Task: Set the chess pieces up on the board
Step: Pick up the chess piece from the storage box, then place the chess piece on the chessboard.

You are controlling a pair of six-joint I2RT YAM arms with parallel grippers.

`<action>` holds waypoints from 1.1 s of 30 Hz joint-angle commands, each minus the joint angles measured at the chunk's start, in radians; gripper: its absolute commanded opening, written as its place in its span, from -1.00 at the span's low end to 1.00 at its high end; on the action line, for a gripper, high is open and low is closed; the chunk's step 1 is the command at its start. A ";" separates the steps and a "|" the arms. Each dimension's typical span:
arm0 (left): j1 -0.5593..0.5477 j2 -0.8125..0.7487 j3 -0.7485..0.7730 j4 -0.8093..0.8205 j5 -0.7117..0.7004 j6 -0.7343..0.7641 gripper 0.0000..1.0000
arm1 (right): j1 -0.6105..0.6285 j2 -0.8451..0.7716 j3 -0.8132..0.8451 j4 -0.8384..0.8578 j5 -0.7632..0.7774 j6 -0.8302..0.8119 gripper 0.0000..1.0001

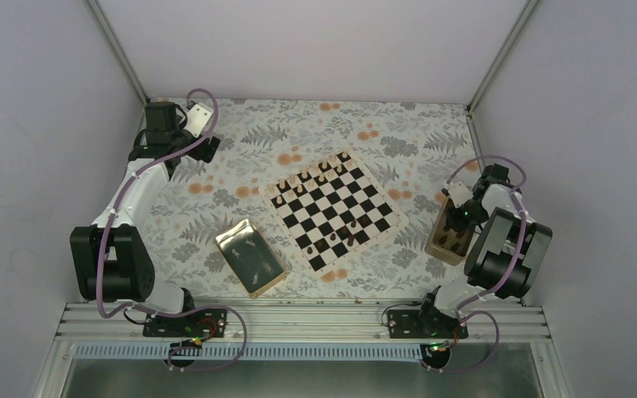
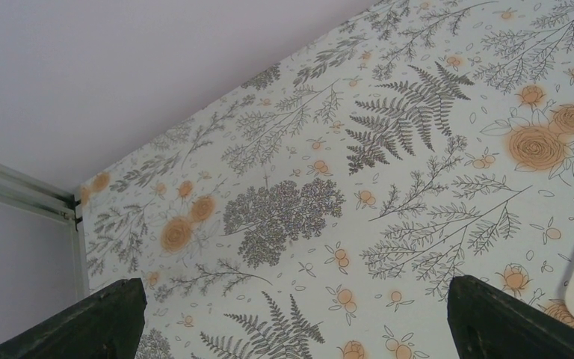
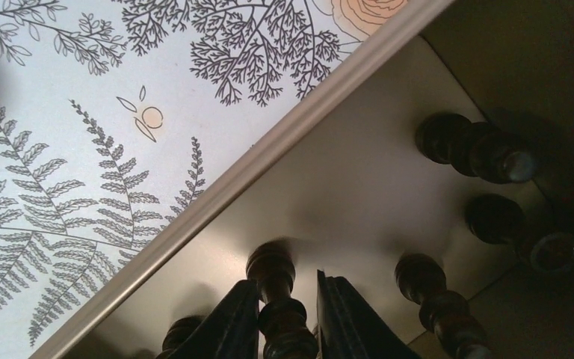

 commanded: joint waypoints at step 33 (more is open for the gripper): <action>0.000 0.000 0.064 -0.039 0.019 -0.067 1.00 | 0.727 -0.185 0.149 -0.271 -0.072 0.250 -0.71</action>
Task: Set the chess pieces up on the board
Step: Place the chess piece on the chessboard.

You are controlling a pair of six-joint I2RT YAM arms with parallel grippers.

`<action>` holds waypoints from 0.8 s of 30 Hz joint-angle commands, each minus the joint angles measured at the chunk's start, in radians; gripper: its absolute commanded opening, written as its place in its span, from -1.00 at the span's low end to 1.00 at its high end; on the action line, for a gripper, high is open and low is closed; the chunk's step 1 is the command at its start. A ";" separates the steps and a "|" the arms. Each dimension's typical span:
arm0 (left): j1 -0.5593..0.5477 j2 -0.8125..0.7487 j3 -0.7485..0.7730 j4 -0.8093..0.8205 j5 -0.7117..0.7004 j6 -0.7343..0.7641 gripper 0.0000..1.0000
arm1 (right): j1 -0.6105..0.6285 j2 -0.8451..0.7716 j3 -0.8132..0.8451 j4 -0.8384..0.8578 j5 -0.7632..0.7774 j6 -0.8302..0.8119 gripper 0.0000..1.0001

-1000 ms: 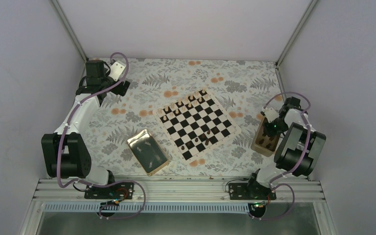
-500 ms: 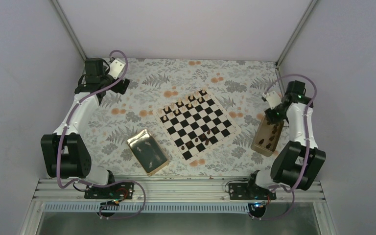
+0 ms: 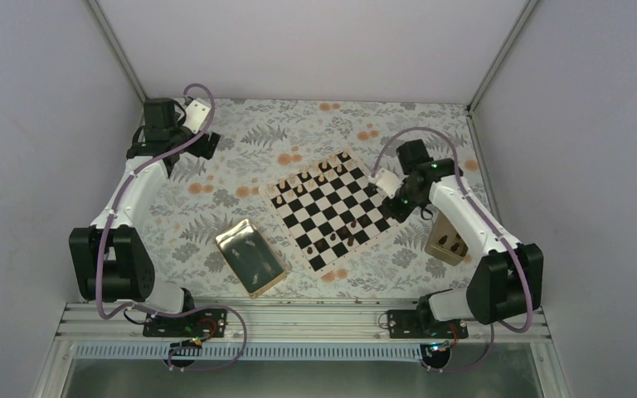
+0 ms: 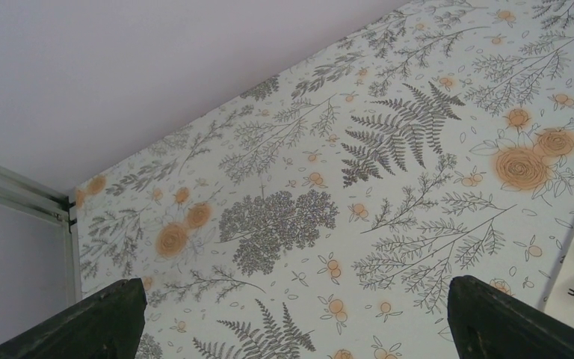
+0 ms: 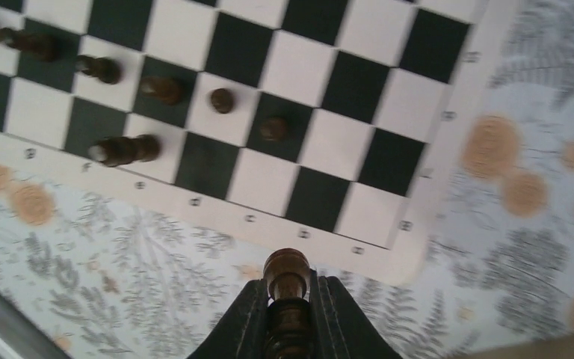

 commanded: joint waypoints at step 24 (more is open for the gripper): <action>-0.001 0.001 0.022 -0.017 -0.021 -0.049 1.00 | 0.211 0.115 -0.189 0.243 -0.115 0.030 -0.69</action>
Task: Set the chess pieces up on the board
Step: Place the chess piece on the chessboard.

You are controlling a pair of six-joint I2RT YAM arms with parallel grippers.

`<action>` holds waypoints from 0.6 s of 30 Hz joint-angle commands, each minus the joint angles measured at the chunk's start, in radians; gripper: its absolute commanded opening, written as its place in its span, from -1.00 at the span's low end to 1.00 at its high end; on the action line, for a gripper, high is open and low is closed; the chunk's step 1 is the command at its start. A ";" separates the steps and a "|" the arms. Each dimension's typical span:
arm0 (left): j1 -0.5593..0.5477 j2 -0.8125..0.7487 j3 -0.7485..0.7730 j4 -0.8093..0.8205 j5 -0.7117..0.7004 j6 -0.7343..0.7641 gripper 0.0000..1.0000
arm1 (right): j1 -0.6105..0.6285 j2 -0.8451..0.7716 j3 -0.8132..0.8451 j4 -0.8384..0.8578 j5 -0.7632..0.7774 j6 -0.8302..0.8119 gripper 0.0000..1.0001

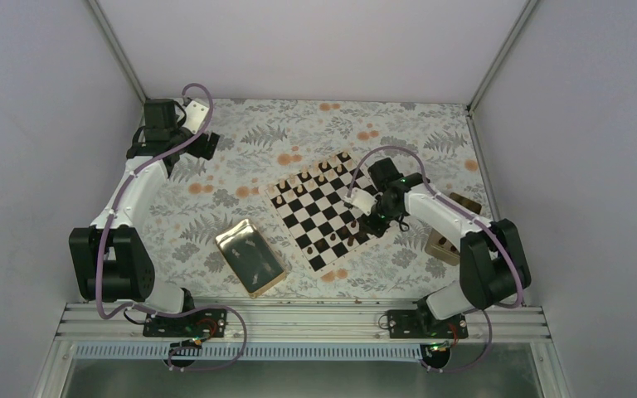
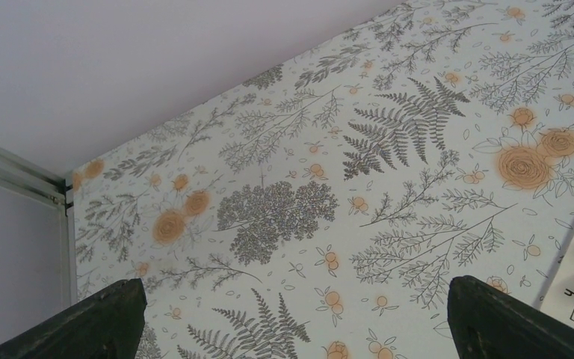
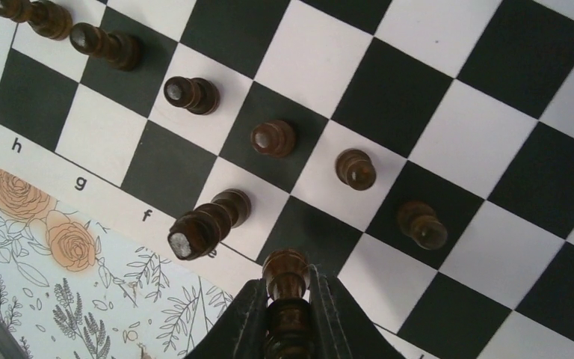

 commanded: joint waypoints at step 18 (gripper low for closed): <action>-0.001 0.019 0.042 -0.004 -0.006 -0.015 1.00 | 0.032 0.057 -0.051 0.090 0.059 -0.001 -0.69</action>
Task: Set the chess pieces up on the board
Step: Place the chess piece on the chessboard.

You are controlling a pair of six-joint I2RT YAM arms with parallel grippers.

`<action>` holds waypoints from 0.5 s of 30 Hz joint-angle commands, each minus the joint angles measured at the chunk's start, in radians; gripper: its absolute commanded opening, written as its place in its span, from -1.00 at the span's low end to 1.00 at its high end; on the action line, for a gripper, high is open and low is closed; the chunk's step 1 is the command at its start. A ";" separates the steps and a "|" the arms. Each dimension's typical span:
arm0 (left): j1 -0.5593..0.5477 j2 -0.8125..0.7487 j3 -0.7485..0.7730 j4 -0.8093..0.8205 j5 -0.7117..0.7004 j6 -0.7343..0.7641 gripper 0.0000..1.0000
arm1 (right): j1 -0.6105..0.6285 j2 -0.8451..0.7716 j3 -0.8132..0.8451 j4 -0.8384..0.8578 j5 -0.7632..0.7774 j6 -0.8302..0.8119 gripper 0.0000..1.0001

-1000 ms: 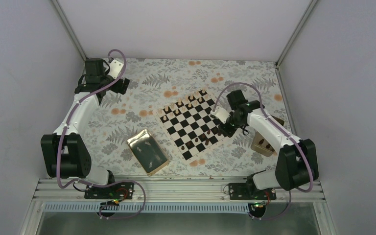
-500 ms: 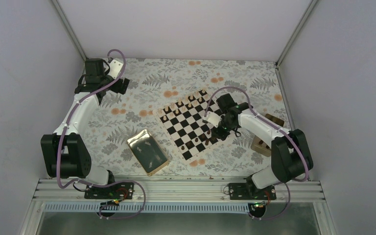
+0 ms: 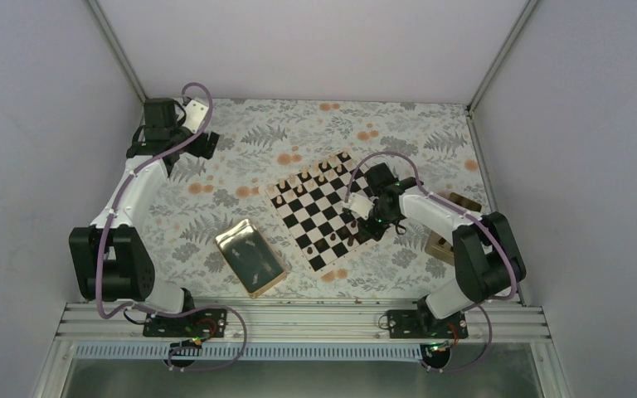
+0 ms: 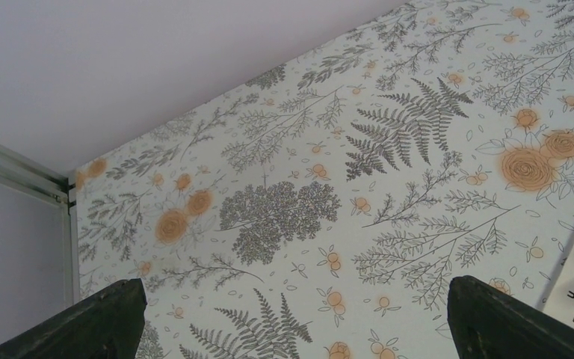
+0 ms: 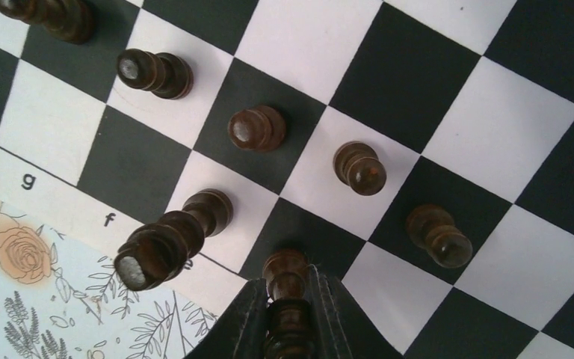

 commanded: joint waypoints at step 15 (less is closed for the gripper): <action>-0.001 0.028 0.048 -0.007 0.002 -0.006 1.00 | 0.007 0.043 -0.021 0.068 0.016 0.001 -0.71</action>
